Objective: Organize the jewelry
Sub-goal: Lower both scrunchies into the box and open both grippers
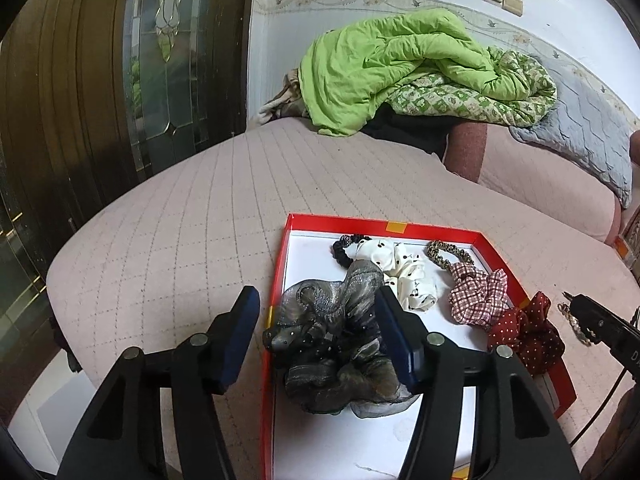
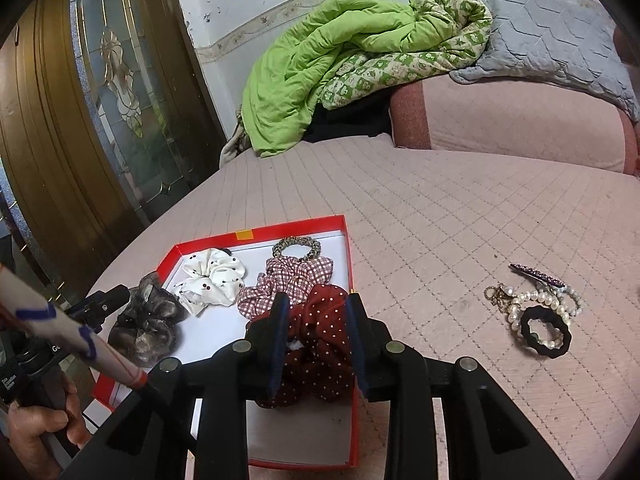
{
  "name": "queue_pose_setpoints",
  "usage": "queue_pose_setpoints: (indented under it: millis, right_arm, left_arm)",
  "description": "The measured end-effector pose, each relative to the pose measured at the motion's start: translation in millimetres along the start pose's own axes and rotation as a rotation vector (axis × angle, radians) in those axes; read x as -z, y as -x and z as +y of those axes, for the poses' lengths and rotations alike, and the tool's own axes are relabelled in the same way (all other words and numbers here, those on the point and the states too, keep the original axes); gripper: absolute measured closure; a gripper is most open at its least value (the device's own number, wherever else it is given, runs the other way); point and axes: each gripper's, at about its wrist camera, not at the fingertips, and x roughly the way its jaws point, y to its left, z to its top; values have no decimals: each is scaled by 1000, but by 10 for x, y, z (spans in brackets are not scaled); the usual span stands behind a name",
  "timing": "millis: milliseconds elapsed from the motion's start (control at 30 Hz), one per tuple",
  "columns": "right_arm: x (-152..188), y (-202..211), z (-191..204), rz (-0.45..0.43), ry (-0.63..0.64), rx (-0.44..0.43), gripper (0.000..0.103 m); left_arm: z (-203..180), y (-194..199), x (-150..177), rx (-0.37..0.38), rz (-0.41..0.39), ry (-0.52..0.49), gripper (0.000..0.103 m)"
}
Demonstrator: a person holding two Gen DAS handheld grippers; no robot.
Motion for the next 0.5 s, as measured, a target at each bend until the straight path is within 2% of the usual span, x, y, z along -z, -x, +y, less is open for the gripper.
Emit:
queue_pose_setpoints:
  millis: [133, 267, 500]
  right_arm:
    - [12, 30, 9, -1, 5, -2, 69]
    - [25, 63, 14, -5, 8, -1, 68]
    - [42, 125, -5, -11, 7, -1, 67]
  left_arm:
    - [-40, 27, 2, -9, -12, -17, 42]
    - [-78, 71, 4, -23, -34, -34, 36]
    - [-132, 142, 17, -40, -64, -51, 33]
